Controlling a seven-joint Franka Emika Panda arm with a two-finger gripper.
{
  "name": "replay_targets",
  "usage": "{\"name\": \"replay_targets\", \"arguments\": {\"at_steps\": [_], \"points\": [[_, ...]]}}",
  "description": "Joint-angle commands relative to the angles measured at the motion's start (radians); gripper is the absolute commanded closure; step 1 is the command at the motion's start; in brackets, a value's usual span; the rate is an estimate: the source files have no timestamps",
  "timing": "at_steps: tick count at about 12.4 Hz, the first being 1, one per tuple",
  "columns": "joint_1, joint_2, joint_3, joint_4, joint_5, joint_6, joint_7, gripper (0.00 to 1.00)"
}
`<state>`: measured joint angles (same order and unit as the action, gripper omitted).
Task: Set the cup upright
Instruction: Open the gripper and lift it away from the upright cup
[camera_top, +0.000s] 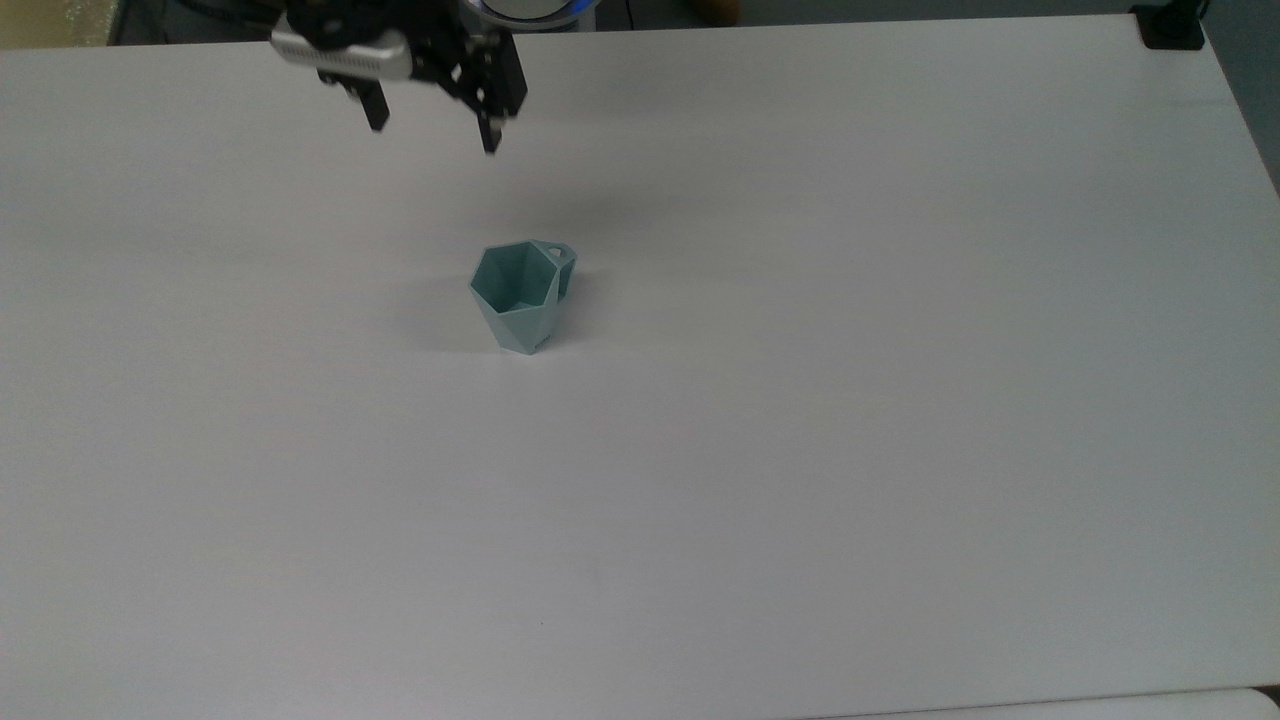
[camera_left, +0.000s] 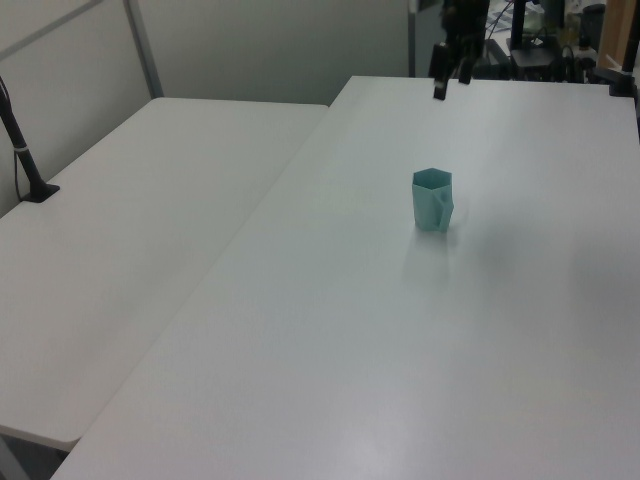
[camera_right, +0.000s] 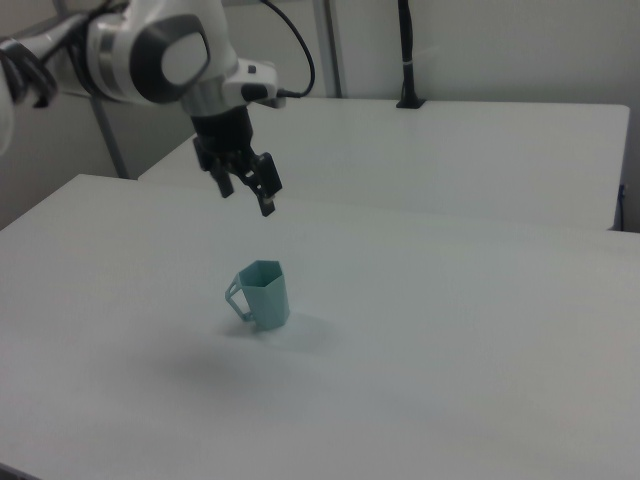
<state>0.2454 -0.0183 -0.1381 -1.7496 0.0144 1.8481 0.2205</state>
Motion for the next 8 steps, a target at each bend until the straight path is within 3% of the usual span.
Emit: {"name": "replay_targets", "arguments": {"at_steps": [1, 4, 8], "points": [[-0.021, -0.089, -0.002, -0.002, 0.010, -0.170, -0.188, 0.00], [-0.087, -0.091, 0.009, 0.067, 0.010, -0.284, -0.282, 0.00], [-0.104, -0.072, 0.011, 0.102, 0.012, -0.293, -0.283, 0.00]]}}
